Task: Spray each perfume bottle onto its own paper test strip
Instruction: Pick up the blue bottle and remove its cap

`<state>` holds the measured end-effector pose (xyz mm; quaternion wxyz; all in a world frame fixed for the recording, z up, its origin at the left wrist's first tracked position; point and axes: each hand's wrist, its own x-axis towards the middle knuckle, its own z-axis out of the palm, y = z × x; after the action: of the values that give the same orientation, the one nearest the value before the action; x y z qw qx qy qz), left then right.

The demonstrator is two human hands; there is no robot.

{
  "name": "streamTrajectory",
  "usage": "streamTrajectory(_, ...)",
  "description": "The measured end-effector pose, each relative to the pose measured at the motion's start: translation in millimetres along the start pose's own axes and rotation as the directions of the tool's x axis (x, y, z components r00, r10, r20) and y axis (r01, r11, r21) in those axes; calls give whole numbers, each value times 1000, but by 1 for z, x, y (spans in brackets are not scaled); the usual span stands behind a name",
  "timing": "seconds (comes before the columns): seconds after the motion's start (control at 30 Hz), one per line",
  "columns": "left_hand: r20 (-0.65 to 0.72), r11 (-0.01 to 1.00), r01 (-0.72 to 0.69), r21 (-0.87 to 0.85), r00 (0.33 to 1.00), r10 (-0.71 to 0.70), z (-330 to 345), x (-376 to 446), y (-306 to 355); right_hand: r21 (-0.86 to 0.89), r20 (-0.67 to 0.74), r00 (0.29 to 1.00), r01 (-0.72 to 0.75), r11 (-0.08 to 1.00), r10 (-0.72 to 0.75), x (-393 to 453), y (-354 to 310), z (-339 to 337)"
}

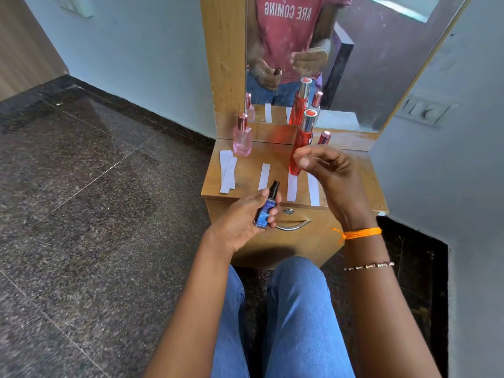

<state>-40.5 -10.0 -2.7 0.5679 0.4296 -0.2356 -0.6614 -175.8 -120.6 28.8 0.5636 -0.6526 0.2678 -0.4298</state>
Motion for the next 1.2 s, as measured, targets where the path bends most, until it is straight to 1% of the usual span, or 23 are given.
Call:
streamTrajectory(0.07,-113,998,-70,5,991,70,2,3,1,-246,-1,1000,-23,969,24,5,10,3)
streamTrajectory(0.13,-212,989,-132,67,967,143,5,7,3,-447,-37,999,-43,893,29,6,26,13)
streamTrajectory(0.2,-247,976,-174,130,948,201,7,9,3,-583,-68,997,-13,813,-33,4,43,24)
streamTrajectory(0.27,-271,956,-215,197,926,264,7,9,3,-651,-85,992,18,758,-97,2,58,31)
streamTrajectory(0.4,-337,889,-268,371,853,398,4,11,3,-660,-136,984,-3,751,-116,-1,74,37)
streamTrajectory(0.53,-362,872,-301,385,820,443,2,14,7,-679,-140,986,-31,733,-89,-5,79,37)
streamTrajectory(0.6,-360,860,-310,405,810,462,2,16,9,-711,-144,981,-12,703,-129,-5,76,36)
streamTrajectory(0.63,-359,855,-311,414,807,468,2,17,9,-704,-148,975,12,710,-163,-6,73,36)
streamTrajectory(0.7,-365,858,-302,415,809,461,3,20,9,-618,-145,966,81,782,-214,-11,62,38)
streamTrajectory(0.77,-369,866,-289,408,815,446,3,23,11,-477,-90,978,125,870,-189,-19,51,42)
streamTrajectory(0.83,-355,865,-286,413,824,442,3,26,14,-357,-23,994,95,929,-111,-26,44,47)
streamTrajectory(0.87,-343,868,-286,405,833,435,3,28,15,-325,-11,997,67,943,-75,-28,43,48)
streamTrajectory(0.93,-316,877,-262,404,859,402,1,33,17,-294,-35,999,8,956,-19,-28,45,47)
streamTrajectory(0.97,-309,865,-238,441,865,396,-1,36,18,-291,-56,998,-15,957,-1,-27,46,45)
streamTrajectory(1.0,-310,826,-209,524,856,413,-4,40,19,-296,-78,997,-34,955,11,-27,47,43)
streamTrajectory(1.03,-304,759,-179,626,840,449,-8,44,20,-301,-98,995,-49,952,21,-27,49,41)
streamTrajectory(1.07,-288,664,-142,734,821,493,-12,50,21,-303,-117,993,-61,951,26,-27,51,38)
streamTrajectory(1.1,-261,546,-92,833,804,534,-16,56,22,-296,-132,991,-67,953,29,-27,52,36)
streamTrajectory(1.13,-234,430,-35,902,797,557,-19,62,22,-287,-142,989,-72,955,32,-28,52,34)
streamTrajectory(1.17,-220,343,18,939,800,558,-22,68,21,-280,-145,989,-76,957,36,-29,53,33)
streamTrajectory(1.2,-223,292,66,954,808,546,-23,74,20,-276,-145,989,-79,958,39,-29,54,32)
